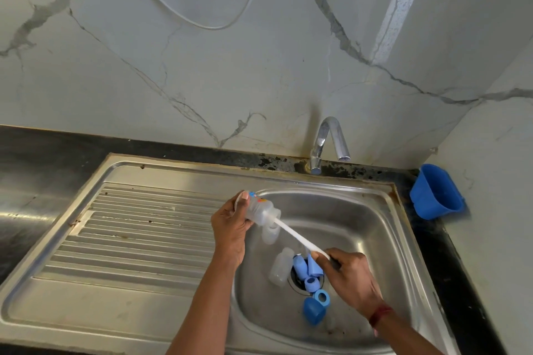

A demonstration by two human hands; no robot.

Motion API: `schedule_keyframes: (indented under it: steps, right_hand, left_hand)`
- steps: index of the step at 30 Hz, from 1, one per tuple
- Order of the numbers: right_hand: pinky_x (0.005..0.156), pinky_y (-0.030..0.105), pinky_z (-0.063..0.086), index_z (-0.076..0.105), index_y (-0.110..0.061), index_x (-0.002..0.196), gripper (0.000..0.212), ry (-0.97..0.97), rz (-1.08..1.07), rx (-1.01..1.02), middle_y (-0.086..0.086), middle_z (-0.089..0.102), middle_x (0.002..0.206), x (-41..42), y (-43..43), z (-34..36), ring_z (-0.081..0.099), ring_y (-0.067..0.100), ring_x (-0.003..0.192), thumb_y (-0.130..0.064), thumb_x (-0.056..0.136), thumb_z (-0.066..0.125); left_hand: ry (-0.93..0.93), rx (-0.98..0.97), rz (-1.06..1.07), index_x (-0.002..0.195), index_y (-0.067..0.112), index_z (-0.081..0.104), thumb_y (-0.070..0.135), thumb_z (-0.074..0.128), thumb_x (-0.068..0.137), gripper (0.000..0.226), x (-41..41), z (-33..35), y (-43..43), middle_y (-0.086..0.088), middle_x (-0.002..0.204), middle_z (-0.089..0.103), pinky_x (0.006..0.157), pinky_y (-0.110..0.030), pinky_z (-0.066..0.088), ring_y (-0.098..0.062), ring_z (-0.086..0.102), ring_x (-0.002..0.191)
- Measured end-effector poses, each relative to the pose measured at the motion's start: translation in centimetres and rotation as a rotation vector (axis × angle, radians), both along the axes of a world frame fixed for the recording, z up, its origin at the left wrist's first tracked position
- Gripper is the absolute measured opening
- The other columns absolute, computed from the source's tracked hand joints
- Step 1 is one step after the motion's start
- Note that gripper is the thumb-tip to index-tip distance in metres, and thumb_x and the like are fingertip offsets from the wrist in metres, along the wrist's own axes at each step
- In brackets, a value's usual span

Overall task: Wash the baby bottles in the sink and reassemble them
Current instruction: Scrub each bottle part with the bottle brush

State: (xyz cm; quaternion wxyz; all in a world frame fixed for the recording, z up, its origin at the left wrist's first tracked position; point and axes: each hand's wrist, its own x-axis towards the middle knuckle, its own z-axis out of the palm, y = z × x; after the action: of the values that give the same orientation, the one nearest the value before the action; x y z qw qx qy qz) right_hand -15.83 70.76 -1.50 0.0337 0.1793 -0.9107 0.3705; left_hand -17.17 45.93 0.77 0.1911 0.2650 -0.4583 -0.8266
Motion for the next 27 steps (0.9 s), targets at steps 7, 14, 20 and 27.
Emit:
schedule_keyframes:
  steps: [7, 14, 20, 27]
  right_hand:
    - [0.043, 0.021, 0.034, 0.056, -0.013, 0.058, 0.048, -0.186, -0.007, 0.057, -0.007, 0.044, 0.045, -0.6, -2.1, -0.2, 0.038, 0.009, 0.041, -0.046, 0.093, 0.060]
    - [0.040, 0.014, 0.031, 0.039, -0.031, 0.053, 0.048, -0.276, 0.165, 0.249, -0.007, 0.041, 0.039, -0.8, -1.9, 1.3, 0.040, 0.010, 0.034, -0.048, 0.094, 0.057]
    - [0.042, 0.016, 0.030, 0.051, -0.031, 0.064, 0.037, -0.164, 0.214, 0.274, -0.009, 0.042, 0.044, -0.4, -0.5, 1.3, 0.043, 0.011, 0.040, -0.056, 0.092, 0.053]
    - [0.039, 0.016, 0.032, 0.046, -0.026, 0.054, 0.047, -0.210, 0.110, 0.078, -0.009, 0.038, 0.042, -0.6, -0.2, 0.0, 0.040, 0.010, 0.034, -0.060, 0.085, 0.054]
  left_hand:
    - [0.002, -0.285, 0.071, 0.110, 0.008, 0.073, 0.010, 0.078, 0.082, 0.028, -0.2, -0.5, -1.4, -0.001, 0.096, 0.076, 0.082, -0.035, 0.058, -0.018, 0.070, 0.090]
    - [-0.025, -0.426, -0.065, 0.102, 0.016, 0.075, 0.029, 0.084, 0.074, 0.032, 1.4, -1.2, -3.6, 0.005, 0.086, 0.076, 0.074, -0.032, 0.058, -0.019, 0.070, 0.084]
    - [0.057, -0.148, -0.218, 0.092, 0.014, 0.079, 0.037, 0.090, 0.066, 0.036, 1.9, -0.5, -3.7, -0.006, 0.088, 0.074, 0.063, -0.030, 0.058, -0.023, 0.069, 0.084]
    - [0.077, -0.009, -0.172, 0.087, 0.015, 0.080, 0.055, 0.096, 0.037, 0.066, 1.2, -1.1, -2.7, -0.009, 0.089, 0.075, 0.067, -0.035, 0.061, -0.022, 0.073, 0.082]
